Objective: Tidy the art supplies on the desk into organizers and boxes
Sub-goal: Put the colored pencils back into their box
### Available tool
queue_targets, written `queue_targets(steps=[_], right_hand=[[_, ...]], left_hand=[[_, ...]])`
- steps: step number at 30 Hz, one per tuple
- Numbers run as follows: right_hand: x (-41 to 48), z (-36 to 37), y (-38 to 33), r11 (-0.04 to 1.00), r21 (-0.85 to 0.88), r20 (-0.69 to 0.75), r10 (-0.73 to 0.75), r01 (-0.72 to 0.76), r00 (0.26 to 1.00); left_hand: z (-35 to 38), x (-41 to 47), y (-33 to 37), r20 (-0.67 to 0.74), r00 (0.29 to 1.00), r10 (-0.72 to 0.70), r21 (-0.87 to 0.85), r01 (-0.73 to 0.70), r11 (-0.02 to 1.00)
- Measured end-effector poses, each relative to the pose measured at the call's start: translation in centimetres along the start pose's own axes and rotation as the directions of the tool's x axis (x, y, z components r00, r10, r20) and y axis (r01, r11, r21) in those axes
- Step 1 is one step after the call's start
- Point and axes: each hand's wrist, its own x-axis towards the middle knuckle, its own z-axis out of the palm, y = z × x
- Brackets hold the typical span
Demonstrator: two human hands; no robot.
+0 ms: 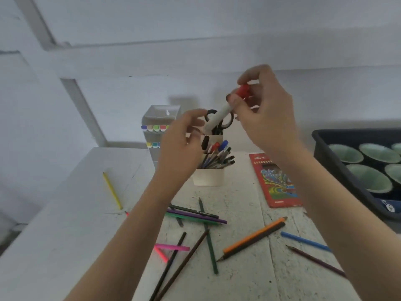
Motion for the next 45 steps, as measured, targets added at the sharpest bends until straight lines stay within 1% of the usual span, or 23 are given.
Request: queue_targets(steps=[1, 3, 6, 10, 12, 14, 15, 17, 18, 20, 23, 25, 27, 29, 30, 32, 33, 35, 37, 38, 40, 42, 45], right_hand=[[0.7, 0.9, 0.5, 1.0, -0.016, -0.007, 0.0, 0.0, 1.0], [1.7, 2.9, 1.9, 0.997, -0.081, 0.036, 0.024, -0.021, 0.999], [2.2, 5.5, 4.6, 0.98, -0.19, 0.124, 0.079, -0.055, 0.989], [2.9, 7.2, 7.2, 0.948, -0.311, 0.212, 0.135, -0.064, 0.968], [3.0, 7.7, 7.8, 0.921, -0.386, 0.26, 0.17, -0.059, 0.95], [3.0, 8.1, 8.0, 0.887, -0.455, 0.307, 0.242, -0.081, 0.92], [3.0, 8.1, 8.2, 0.884, -0.451, 0.331, 0.292, -0.122, 0.897], [2.8, 7.7, 8.4, 0.895, -0.381, 0.362, 0.377, -0.234, 0.853], [2.7, 7.0, 8.6, 0.899, -0.342, 0.355, 0.395, -0.275, 0.848], [2.4, 5.3, 9.2, 0.907, -0.271, 0.301, 0.397, -0.321, 0.867], [1.5, 2.0, 10.6, 0.894, -0.259, 0.191, 0.418, -0.365, 0.888], [0.5, -0.6, 12.2, 0.869, -0.263, 0.123, 0.461, -0.419, 0.879], [-0.9, -2.7, 13.6, 0.838, -0.277, 0.066, 0.504, -0.47, 0.861], [-2.4, -4.2, 15.0, 0.777, -0.338, 0.009, 0.567, -0.531, 0.824], [-3.1, -4.8, 15.7, 0.723, -0.382, -0.017, 0.617, -0.576, 0.787], [-4.5, -5.8, 17.0, 0.595, -0.481, -0.026, 0.724, -0.644, 0.689], [-5.1, -6.1, 17.6, 0.541, -0.528, -0.003, 0.769, -0.655, 0.639], [-6.4, -6.5, 18.6, 0.467, -0.584, 0.047, 0.836, -0.664, 0.547], [-7.3, -6.4, 19.3, 0.428, -0.589, 0.06, 0.869, -0.685, 0.491], [-7.7, -6.4, 19.4, 0.418, -0.59, 0.051, 0.873, -0.691, 0.485], [-8.0, -6.5, 19.5, 0.407, -0.595, 0.005, 0.864, -0.693, 0.503], [-8.2, -6.7, 19.6, 0.43, -0.57, -0.053, 0.831, -0.7, 0.553], [-8.1, -7.3, 19.2, 0.541, -0.444, -0.139, 0.746, -0.714, 0.651]], left_hand=[[-0.5, 0.5, -0.3, -0.022, 0.999, -0.025, 0.006, 0.025, 1.0], [-1.2, 0.8, -1.2, -0.042, 0.997, -0.065, 0.013, 0.066, 0.998], [-1.7, 0.4, -2.6, -0.012, 0.995, -0.099, -0.017, 0.098, 0.995], [-1.9, 0.2, -3.4, 0.02, 0.993, -0.119, -0.018, 0.12, 0.993], [-1.9, 0.2, -3.4, 0.029, 0.991, -0.128, -0.026, 0.129, 0.991], [-1.8, 0.3, -3.1, 0.035, 0.991, -0.131, -0.031, 0.132, 0.991], [-1.6, 0.5, -2.9, 0.037, 0.991, -0.125, -0.033, 0.126, 0.991], [-1.1, 0.4, -2.1, 0.042, 0.994, -0.102, -0.042, 0.104, 0.994], [-0.6, 0.3, -1.5, 0.047, 0.996, -0.082, -0.059, 0.085, 0.995], [0.6, -0.1, -0.2, 0.054, 0.998, -0.023, -0.119, 0.03, 0.992], [3.1, -0.8, 1.5, 0.1, 0.994, 0.051, -0.205, -0.03, 0.978], [5.3, -1.3, 2.4, 0.168, 0.983, 0.075, -0.236, -0.033, 0.971], [7.5, -1.8, 2.7, 0.255, 0.965, 0.056, -0.239, 0.007, 0.971], [9.9, -2.0, 2.5, 0.387, 0.921, -0.044, -0.212, 0.135, 0.968], [11.1, -2.0, 2.1, 0.461, 0.878, -0.13, -0.181, 0.236, 0.955], [13.7, -2.1, 1.1, 0.565, 0.757, -0.327, -0.067, 0.437, 0.897], [14.9, -2.2, 0.5, 0.59, 0.696, -0.409, 0.005, 0.504, 0.864], [16.9, -2.6, -0.8, 0.618, 0.606, -0.501, 0.088, 0.58, 0.81], [18.2, -3.0, -1.6, 0.643, 0.554, -0.53, 0.094, 0.629, 0.772], [18.8, -3.3, -1.8, 0.658, 0.538, -0.526, 0.088, 0.639, 0.764], [19.6, -3.7, -1.8, 0.664, 0.532, -0.526, 0.083, 0.646, 0.759], [19.8, -4.0, -1.6, 0.631, 0.57, -0.526, 0.02, 0.666, 0.745], [19.4, -3.9, -1.0, 0.548, 0.648, -0.529, -0.132, 0.692, 0.71]])
